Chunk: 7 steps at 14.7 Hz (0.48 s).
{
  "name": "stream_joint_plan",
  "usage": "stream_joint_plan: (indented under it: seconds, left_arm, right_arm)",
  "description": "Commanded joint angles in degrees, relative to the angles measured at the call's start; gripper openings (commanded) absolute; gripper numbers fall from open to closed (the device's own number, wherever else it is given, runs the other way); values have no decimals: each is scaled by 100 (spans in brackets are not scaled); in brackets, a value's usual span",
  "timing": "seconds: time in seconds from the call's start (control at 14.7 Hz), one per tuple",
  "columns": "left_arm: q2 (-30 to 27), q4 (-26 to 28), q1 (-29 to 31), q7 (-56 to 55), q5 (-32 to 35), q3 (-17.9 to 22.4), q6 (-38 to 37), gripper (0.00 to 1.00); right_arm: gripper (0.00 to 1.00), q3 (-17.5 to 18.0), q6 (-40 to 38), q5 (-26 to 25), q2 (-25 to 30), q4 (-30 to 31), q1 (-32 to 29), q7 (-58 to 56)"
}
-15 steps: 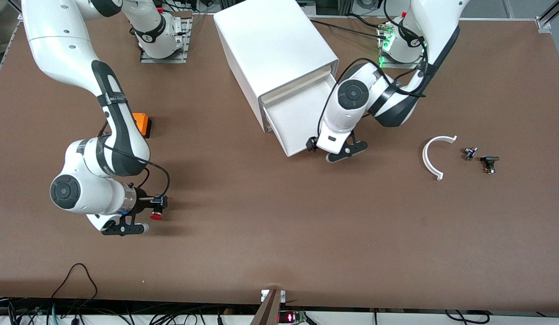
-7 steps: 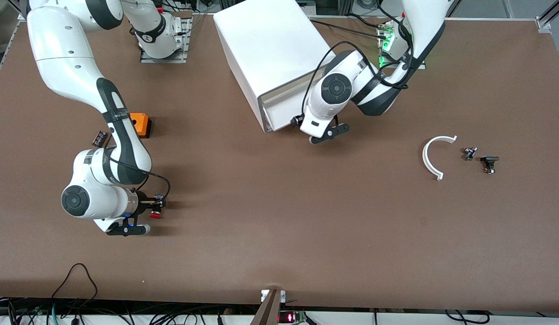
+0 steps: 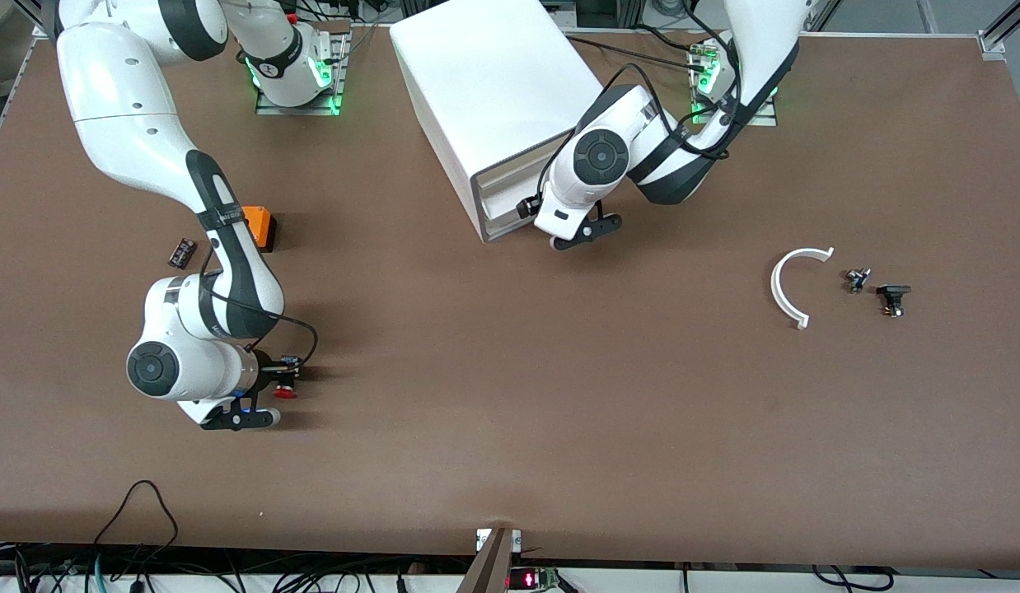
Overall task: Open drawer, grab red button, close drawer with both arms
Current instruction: 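Carry the red button beside the yellow button and release it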
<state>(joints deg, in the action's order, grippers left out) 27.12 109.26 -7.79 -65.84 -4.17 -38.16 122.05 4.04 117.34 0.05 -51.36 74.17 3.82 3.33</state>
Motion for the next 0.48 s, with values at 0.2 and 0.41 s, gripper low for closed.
stream_joint_plan:
  seconds: [0.2, 0.41]
  left_arm:
    - [65, -28, 14, 1, -224, -130, -313, 100]
    - [65, -28, 14, 18, -373, -130, -322, 100]
  right_arm:
    - [99, 79, 52, -23, 222, -87, -74, -69]
    - [99, 79, 8, -40, 678, -52, -65, -34]
